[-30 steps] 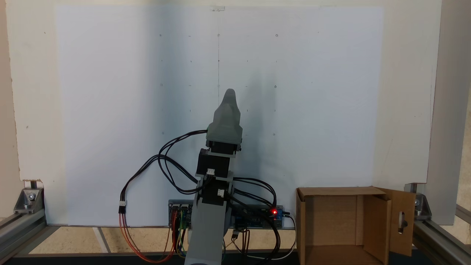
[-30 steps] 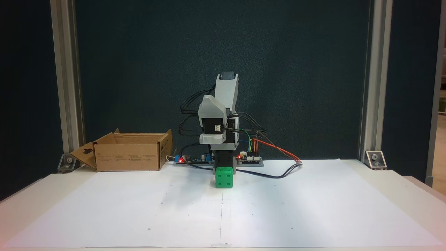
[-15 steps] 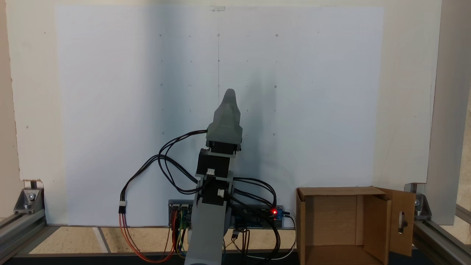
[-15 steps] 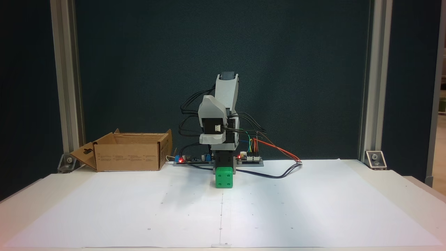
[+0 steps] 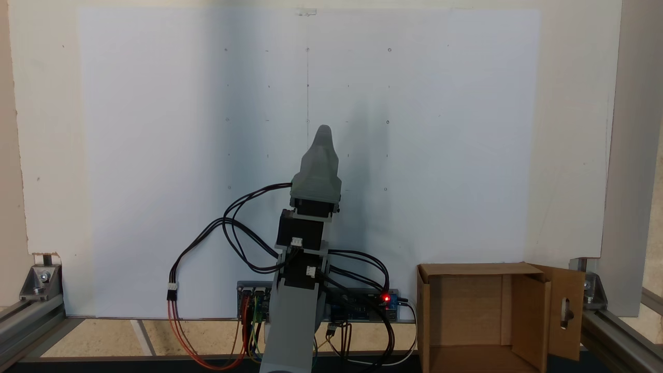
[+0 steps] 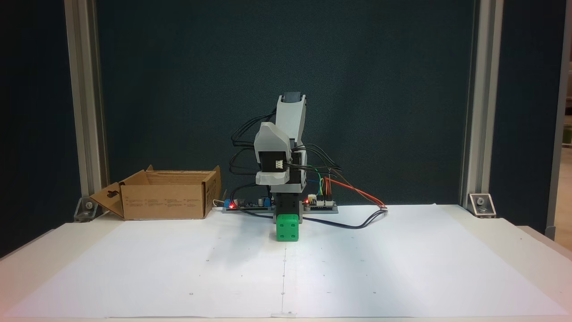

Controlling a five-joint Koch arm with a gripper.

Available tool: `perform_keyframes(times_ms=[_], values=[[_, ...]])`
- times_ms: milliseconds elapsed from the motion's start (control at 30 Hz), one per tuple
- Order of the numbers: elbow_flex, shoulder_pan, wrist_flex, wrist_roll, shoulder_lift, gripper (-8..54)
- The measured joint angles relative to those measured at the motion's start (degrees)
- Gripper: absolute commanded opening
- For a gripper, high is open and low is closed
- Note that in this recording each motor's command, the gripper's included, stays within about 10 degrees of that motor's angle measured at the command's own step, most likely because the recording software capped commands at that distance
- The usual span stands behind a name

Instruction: Grasp a green dice and put it in the bin.

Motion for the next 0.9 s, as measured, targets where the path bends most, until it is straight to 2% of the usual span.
perform_keyframes(times_ms=[533, 667, 900], values=[[0.0, -5.3, 0.0, 0.0, 0.0, 46.8], [0.0, -5.4, 0.0, 0.0, 0.0, 44.0], [-1.1, -5.4, 0.6, 0.0, 0.0, 43.2]])
